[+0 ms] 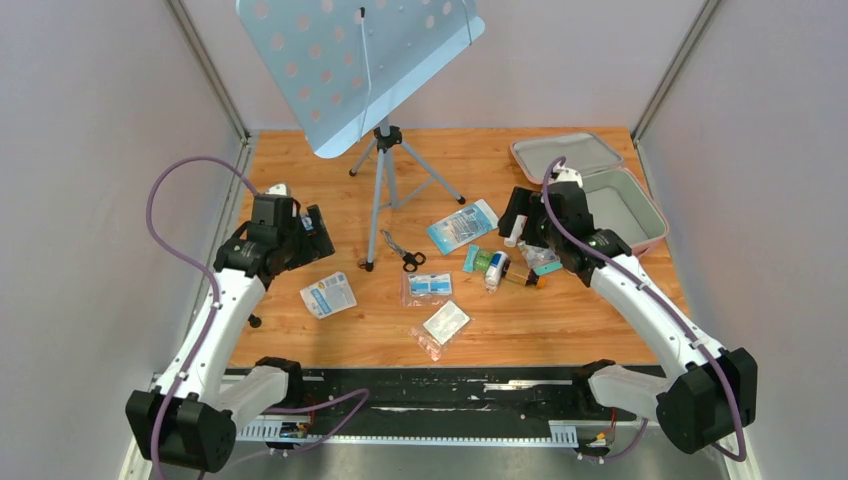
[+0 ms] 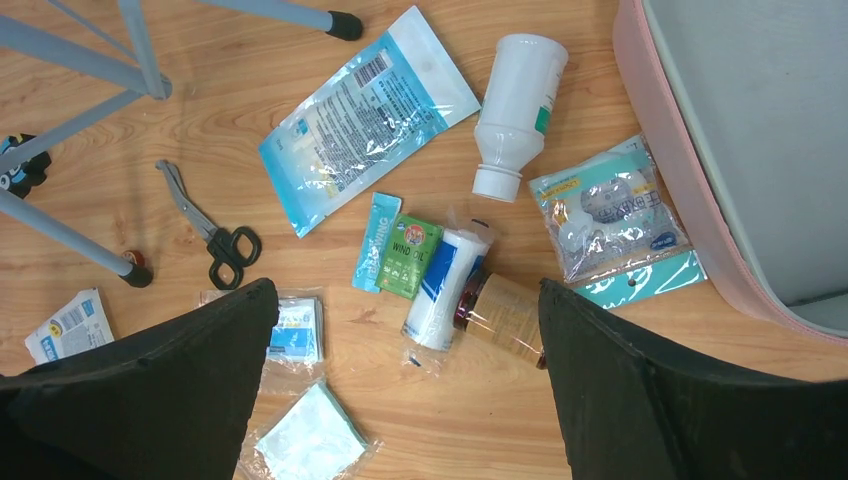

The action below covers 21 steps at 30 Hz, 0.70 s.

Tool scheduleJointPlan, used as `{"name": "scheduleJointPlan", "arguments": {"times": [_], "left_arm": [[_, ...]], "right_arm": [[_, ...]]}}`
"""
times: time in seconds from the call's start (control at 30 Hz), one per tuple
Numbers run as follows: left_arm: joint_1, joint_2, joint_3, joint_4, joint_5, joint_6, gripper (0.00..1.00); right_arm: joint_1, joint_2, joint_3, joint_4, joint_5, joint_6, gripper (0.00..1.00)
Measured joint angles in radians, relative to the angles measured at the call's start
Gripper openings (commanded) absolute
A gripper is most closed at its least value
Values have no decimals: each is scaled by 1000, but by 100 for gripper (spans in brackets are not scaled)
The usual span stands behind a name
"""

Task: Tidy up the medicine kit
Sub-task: Pick up the pill bottle at the center of the board.

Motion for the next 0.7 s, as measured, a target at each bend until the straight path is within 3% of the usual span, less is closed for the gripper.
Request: {"name": "scheduleJointPlan", "arguments": {"times": [0.5,0.57,0.7], "left_arm": [[-18,-54,-39,46,21,-36,100],[-66,-54,-72,60,20,-39,100],[-229,-47,-131,82,10,-60,100]], "right_arm": [[-1,0,6,-16,77,105,100],[-1,0,5,-15,46,104,99],[-1,0,-25,-11,-38,105,87]]}}
